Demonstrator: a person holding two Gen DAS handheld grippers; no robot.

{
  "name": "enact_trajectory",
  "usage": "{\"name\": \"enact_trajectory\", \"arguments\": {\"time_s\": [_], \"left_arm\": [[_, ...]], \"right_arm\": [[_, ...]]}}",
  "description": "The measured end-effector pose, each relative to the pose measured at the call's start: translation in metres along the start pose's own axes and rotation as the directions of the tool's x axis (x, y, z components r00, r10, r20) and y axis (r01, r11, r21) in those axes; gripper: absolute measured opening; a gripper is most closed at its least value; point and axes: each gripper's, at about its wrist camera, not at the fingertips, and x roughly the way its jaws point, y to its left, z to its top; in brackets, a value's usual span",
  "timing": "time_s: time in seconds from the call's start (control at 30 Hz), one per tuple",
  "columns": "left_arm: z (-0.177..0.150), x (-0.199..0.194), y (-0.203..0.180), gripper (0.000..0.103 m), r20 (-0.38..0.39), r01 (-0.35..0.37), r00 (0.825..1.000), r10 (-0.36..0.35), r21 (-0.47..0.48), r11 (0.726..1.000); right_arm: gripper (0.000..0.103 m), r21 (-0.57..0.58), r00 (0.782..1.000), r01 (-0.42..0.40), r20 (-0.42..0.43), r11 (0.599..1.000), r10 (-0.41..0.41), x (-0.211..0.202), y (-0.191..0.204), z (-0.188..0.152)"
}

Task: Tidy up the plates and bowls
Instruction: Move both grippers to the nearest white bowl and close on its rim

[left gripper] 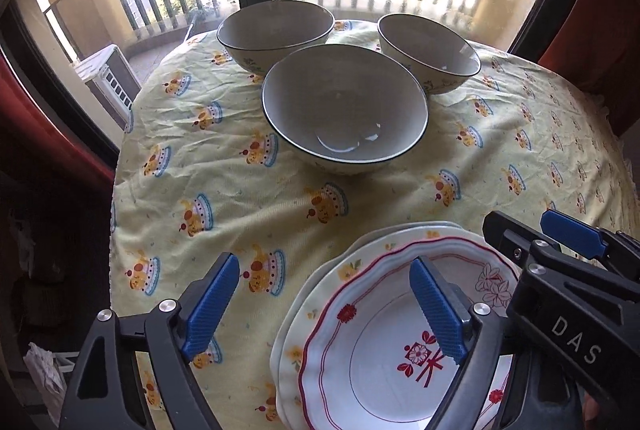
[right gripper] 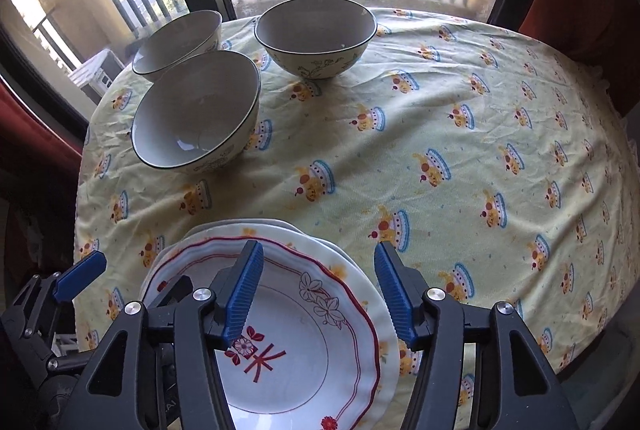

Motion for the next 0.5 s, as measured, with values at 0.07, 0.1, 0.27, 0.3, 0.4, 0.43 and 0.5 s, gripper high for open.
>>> {"name": "enact_trajectory", "arguments": {"time_s": [0.07, 0.1, 0.27, 0.3, 0.4, 0.43, 0.5], "left_arm": [[0.015, 0.000, 0.003, 0.088, 0.016, -0.008, 1.000, 0.009, -0.001, 1.000], [0.022, 0.000, 0.005, 0.088, 0.025, -0.014, 1.000, 0.014, -0.004, 1.000], [0.054, 0.007, 0.016, 0.086, 0.052, -0.027, 0.998, 0.028, -0.031, 0.999], [0.059, 0.011, 0.018, 0.084, 0.054, -0.031, 0.998, 0.033, -0.037, 0.999], [0.072, 0.024, 0.024, 0.079, 0.042, -0.043, 0.998, 0.045, -0.052, 0.998], [0.076, 0.028, 0.025, 0.078, 0.036, -0.046, 0.998, 0.048, -0.056, 0.997], [0.082, 0.037, 0.028, 0.071, 0.026, -0.042, 0.999, 0.043, -0.055, 0.998]], "right_arm": [[0.061, 0.000, 1.000, -0.004, 0.010, 1.000, 0.004, 0.000, 0.005, 0.013], [0.061, 0.006, 1.000, -0.011, 0.017, 1.000, 0.010, 0.000, 0.007, 0.020], [0.061, 0.006, 0.998, -0.010, 0.060, 1.000, 0.010, 0.001, 0.021, 0.054], [0.061, 0.003, 0.998, -0.011, 0.067, 1.000, 0.011, 0.003, 0.024, 0.061], [0.061, 0.003, 0.997, -0.013, 0.076, 1.000, 0.013, 0.012, 0.032, 0.078], [0.061, 0.006, 0.997, -0.015, 0.076, 1.000, 0.014, 0.016, 0.034, 0.082], [0.061, 0.015, 0.997, -0.020, 0.071, 1.000, 0.019, 0.023, 0.037, 0.089]]}}
